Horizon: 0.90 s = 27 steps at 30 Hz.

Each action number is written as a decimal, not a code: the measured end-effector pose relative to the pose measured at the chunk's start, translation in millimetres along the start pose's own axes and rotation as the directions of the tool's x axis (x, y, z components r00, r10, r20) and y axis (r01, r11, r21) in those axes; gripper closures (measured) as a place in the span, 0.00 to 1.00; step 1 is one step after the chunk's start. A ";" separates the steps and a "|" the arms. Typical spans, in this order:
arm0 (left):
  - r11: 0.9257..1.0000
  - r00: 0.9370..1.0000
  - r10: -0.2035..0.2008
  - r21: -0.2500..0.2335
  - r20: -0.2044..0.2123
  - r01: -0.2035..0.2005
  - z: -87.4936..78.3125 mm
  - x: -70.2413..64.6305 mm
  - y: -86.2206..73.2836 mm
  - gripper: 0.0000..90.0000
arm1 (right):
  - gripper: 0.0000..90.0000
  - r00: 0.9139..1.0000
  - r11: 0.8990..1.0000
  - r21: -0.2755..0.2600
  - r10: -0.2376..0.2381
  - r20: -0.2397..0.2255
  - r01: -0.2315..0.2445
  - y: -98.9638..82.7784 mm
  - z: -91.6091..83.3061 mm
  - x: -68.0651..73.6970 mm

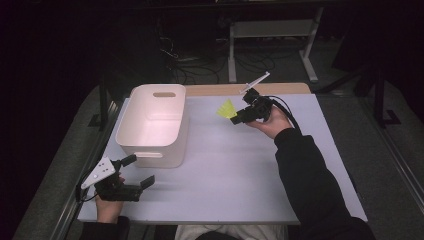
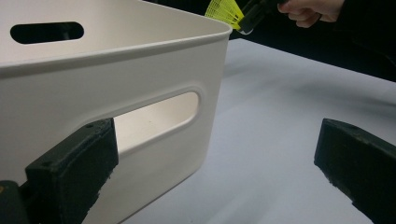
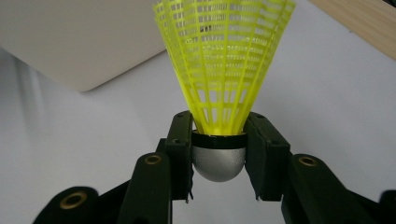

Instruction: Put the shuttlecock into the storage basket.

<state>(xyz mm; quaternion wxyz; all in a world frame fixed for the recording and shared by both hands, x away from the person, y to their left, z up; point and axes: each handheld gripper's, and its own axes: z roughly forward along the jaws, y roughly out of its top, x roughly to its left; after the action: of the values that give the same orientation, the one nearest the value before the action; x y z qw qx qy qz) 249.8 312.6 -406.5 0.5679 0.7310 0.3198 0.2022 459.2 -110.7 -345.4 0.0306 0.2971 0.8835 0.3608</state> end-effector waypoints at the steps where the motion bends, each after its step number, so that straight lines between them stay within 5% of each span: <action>1: 1.000 1.000 0.000 0.000 0.000 0.000 0.0 0.0 0.0 0.00 | 0.71 1.000 1.000 0.000 -0.004 -0.003 0.004 0.3 -0.3 1.4; 27: 1.000 1.000 -0.002 0.005 0.000 0.002 0.7 -0.1 -0.1 0.00 | 0.71 0.995 0.995 -0.024 -0.096 -0.031 0.095 25.7 -25.1 32.0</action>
<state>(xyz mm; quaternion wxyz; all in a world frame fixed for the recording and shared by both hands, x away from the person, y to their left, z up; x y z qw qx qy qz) 250.2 312.1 -406.8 0.5663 0.7321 0.3209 0.2008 439.2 -94.3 -304.9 0.0370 0.2484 0.8930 0.3734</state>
